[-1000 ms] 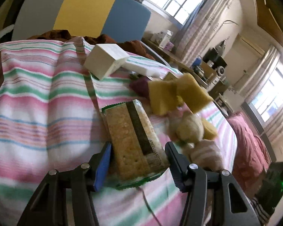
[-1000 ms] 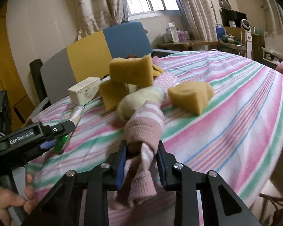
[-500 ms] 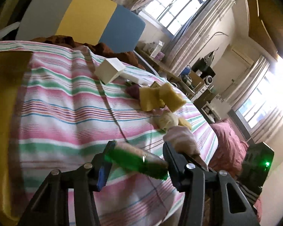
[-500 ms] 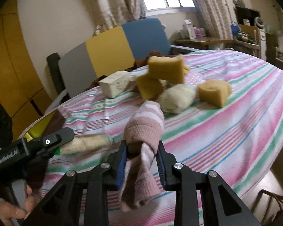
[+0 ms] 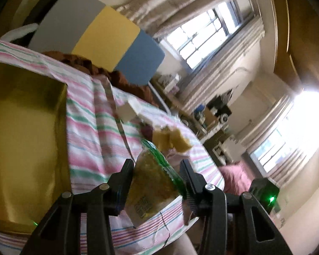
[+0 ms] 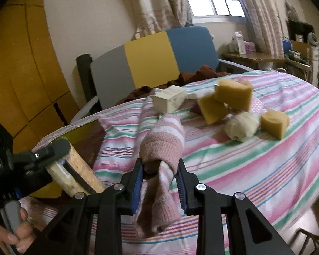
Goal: Organize objects
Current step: 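Carry sock and snack package to the gold tray and open both tools, then move both open tools back toward the pile of items, then grasp a yellow sponge with the right tool while the left tool grasps the beige knit sock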
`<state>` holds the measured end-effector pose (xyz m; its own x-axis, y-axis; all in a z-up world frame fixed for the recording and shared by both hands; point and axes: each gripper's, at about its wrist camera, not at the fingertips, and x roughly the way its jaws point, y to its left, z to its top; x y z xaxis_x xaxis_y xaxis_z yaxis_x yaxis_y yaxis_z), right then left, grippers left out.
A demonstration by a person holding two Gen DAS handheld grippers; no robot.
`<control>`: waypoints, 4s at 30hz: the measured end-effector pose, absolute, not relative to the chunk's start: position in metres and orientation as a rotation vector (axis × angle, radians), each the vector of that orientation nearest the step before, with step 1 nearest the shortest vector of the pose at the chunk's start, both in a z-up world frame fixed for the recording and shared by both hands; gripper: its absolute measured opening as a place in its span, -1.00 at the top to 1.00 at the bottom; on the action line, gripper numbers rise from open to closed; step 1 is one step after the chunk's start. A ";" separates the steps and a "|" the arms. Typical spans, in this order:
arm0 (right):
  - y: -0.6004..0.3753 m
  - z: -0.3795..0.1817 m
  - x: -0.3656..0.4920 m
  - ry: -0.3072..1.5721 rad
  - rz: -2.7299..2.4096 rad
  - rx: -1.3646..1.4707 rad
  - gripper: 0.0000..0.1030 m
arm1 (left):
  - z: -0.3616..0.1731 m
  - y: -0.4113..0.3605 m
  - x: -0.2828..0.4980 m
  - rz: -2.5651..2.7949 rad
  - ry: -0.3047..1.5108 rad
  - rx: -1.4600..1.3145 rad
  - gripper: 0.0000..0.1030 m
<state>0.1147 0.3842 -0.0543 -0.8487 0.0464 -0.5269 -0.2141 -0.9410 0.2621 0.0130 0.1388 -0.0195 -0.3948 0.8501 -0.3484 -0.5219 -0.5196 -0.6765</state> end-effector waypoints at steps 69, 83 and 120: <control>0.234 -0.039 0.040 0.248 3.026 -1.013 -0.41 | -0.019 -0.041 -0.023 2.444 -0.756 -0.990 -0.64; 0.304 -0.038 0.062 0.398 2.919 -0.971 -0.47 | -0.014 0.054 0.015 2.303 -0.407 -0.975 -0.64; 0.635 -0.077 0.067 0.200 2.561 -1.286 -0.72 | -0.060 0.252 0.065 1.920 -0.006 -1.190 -0.64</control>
<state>0.0667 0.6350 -0.0768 -0.5705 0.1758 -0.8023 -0.2981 -0.9545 0.0028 0.0653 0.2515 -0.0600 -0.1813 0.6587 -0.7302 -0.6542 -0.6352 -0.4106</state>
